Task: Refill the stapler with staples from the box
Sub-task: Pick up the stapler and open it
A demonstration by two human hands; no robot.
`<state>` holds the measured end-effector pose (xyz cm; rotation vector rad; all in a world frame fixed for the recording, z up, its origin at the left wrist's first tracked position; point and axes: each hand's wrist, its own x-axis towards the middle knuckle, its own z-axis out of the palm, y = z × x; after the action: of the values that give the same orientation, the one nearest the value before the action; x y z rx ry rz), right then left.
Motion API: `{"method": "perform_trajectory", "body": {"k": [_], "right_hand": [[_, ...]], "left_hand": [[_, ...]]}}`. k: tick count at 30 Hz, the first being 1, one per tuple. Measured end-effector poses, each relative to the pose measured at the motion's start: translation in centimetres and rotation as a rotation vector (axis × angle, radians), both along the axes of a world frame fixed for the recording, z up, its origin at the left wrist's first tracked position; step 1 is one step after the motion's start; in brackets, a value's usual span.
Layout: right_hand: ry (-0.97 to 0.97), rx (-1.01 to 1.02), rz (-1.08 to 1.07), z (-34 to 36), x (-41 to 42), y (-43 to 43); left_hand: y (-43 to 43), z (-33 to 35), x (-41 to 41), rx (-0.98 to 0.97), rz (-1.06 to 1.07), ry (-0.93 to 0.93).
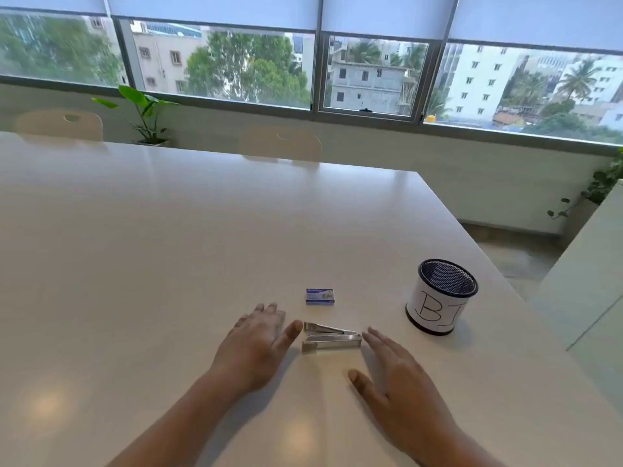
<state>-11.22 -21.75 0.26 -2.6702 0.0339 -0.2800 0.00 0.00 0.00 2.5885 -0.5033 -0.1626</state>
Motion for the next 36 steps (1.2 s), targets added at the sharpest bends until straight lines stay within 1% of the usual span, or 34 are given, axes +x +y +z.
{"method": "perform_trajectory", "body": {"k": [2,4,7,9,14,19,23,24,26,28,30,31,32,33,36], "right_hand": [[-0.074,0.035,0.035,0.1,0.7,0.1],[-0.108,0.003,0.09,0.4,1.4,0.5],[-0.113,-0.013,0.149,0.5,2.7,0.8],[-0.11,-0.011,0.173,0.7,3.4,0.8],[-0.132,-0.024,0.179,0.0,4.7,0.6],[-0.162,0.005,0.167,-0.1,5.8,0.7],[-0.156,0.042,0.203,-0.5,5.5,0.4],[-0.151,0.089,0.206,-0.4,5.3,0.2],[-0.16,0.251,0.216,-0.2,5.2,0.1],[-0.173,0.441,0.182,-0.2,5.1,-0.3],[-0.096,0.748,0.153,0.1,4.9,-0.6],[-0.054,0.913,0.159,0.3,4.8,-0.7],[-0.021,1.057,0.166,0.6,4.8,-0.8],[-0.001,1.156,0.165,0.8,4.9,-1.0],[-0.003,1.325,0.159,1.3,5.1,-1.5]], "left_hand": [[-0.7,0.4,0.4,-0.074,0.047,-0.004],[-1.7,0.7,0.7,-0.155,0.089,-0.029],[-3.1,0.6,1.3,-0.319,0.186,-0.047],[-3.6,0.5,1.5,-0.36,0.213,-0.062],[-3.7,-0.7,1.7,-0.272,0.185,-0.104],[-3.7,-1.2,1.8,-0.214,0.166,-0.13],[-3.6,-1.2,1.9,-0.244,0.138,-0.155],[-3.6,-1.3,1.9,-0.274,0.122,-0.169],[-3.3,-1.3,1.9,-0.385,0.148,-0.185],[-3.3,-1.3,2.1,-0.596,0.246,-0.136],[-3.1,-1.4,2.5,-0.835,0.34,-0.062],[-3.1,-1.5,2.7,-0.901,0.367,-0.044],[-3.0,-1.4,2.7,-0.934,0.382,-0.036],[-3.0,-1.3,2.7,-0.947,0.386,-0.035],[-3.2,-1.4,2.6,-0.918,0.37,-0.041]]}}
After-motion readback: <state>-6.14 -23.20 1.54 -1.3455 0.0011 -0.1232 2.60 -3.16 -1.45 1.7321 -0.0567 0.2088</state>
